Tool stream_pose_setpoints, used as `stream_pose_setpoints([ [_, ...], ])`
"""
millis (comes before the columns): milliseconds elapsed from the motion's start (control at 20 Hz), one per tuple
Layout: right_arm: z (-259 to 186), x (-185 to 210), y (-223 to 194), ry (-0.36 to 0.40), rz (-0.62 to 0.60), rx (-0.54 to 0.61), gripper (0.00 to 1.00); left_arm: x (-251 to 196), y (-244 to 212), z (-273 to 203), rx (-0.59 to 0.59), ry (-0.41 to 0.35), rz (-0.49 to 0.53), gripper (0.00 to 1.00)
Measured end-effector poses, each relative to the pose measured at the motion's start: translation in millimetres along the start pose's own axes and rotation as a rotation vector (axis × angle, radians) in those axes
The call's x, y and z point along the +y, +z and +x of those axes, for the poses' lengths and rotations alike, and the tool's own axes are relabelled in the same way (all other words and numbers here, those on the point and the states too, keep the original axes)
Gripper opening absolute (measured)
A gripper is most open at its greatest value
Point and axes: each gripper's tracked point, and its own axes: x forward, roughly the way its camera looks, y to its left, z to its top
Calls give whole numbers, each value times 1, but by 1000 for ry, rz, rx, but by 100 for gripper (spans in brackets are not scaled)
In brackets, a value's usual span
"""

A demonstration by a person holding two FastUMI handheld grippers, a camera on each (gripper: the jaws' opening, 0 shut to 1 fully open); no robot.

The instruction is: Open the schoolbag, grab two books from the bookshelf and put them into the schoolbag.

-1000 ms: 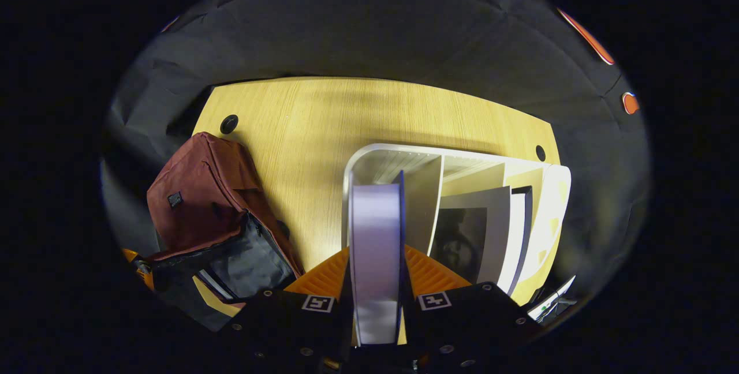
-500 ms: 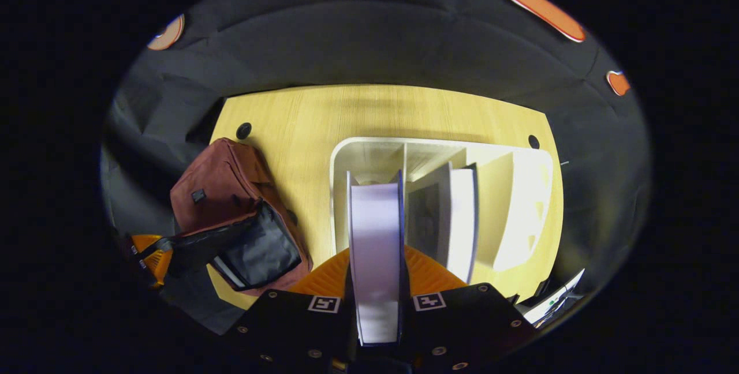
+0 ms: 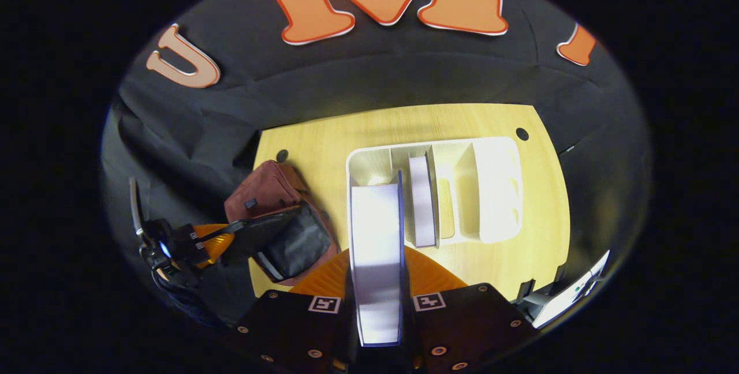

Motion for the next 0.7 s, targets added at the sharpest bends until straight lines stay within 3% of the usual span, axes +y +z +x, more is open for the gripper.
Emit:
stream_pose_setpoints([
  [300, -34, 19, -6, 175, 81, -124, 31, 4, 21, -2, 28, 39, 37, 6],
  [550, -21, 48, -29, 323, 159, -109, 30, 7, 29, -1, 36, 43, 27, 6],
  [700, -2, 58, -42, 367, 211, -96, 30, 8, 29, -2, 39, 43, 7, 6],
])
